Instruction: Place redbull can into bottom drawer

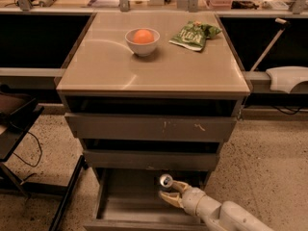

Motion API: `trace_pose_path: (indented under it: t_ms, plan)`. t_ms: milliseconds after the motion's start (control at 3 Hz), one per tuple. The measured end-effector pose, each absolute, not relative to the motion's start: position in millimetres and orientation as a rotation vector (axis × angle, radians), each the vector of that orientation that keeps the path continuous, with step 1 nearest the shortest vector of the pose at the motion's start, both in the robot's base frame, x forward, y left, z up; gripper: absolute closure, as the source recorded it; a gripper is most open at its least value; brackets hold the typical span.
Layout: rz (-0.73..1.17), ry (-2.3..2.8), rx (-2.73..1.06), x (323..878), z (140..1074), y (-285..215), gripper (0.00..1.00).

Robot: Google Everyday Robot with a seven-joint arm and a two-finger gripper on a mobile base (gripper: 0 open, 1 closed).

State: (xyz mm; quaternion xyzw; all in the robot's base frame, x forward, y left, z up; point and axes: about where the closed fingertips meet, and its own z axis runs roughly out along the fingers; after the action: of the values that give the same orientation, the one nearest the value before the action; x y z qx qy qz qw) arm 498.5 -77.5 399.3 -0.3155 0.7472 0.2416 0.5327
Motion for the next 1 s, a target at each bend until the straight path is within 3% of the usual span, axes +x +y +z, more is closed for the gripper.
trace_pose_path:
  t_ms: [1000]
  plan:
    - [0.457,1.887,-0.504,515,221,-99,1.00]
